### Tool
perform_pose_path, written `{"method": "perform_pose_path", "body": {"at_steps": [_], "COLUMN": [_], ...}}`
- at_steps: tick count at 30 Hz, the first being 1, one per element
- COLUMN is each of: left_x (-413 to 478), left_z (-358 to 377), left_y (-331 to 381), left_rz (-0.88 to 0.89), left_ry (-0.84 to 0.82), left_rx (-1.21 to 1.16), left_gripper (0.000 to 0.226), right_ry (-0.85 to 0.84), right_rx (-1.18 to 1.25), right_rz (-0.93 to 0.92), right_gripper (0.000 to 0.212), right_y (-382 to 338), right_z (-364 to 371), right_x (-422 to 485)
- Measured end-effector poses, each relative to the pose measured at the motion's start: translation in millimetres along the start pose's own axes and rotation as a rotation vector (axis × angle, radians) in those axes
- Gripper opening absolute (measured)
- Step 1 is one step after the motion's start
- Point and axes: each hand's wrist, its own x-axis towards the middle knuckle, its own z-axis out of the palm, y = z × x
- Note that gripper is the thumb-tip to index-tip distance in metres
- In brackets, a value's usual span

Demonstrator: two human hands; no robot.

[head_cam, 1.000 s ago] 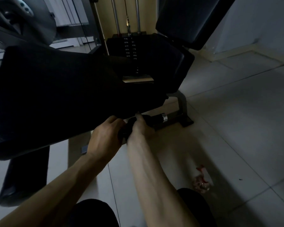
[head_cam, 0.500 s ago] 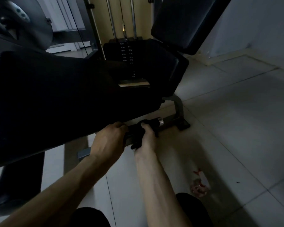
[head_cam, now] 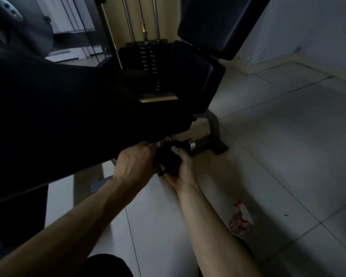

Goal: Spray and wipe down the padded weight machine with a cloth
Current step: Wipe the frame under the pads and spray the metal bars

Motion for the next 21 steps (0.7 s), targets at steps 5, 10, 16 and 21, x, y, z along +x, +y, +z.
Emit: {"method": "perform_pose_path", "body": {"at_steps": [5, 10, 16, 21], "left_x": [8.9, 5.6, 7.9, 7.0], "left_z": [7.8, 8.8, 13.7, 14.4], "left_y": [-5.5, 10.1, 5.6, 1.9], "left_rz": [0.02, -0.018, -0.032, -0.026], "left_ry": [0.009, 0.093, 0.09, 0.099], "left_rx": [-0.005, 0.011, 0.004, -0.014], "left_gripper": [0.037, 0.027, 0.025, 0.027], "right_ry": [0.373, 0.529, 0.311, 0.314], "right_rx": [0.121, -0.196, -0.076, 0.068], "right_rz": [-0.075, -0.329, -0.271, -0.217], "right_gripper": [0.013, 0.106, 0.056, 0.015], "right_y": [-19.7, 16.3, -15.7, -38.4], "right_z": [18.1, -42.3, -12.8, -49.6], "right_x": [-16.0, 132.2, 48.9, 27.9]}}
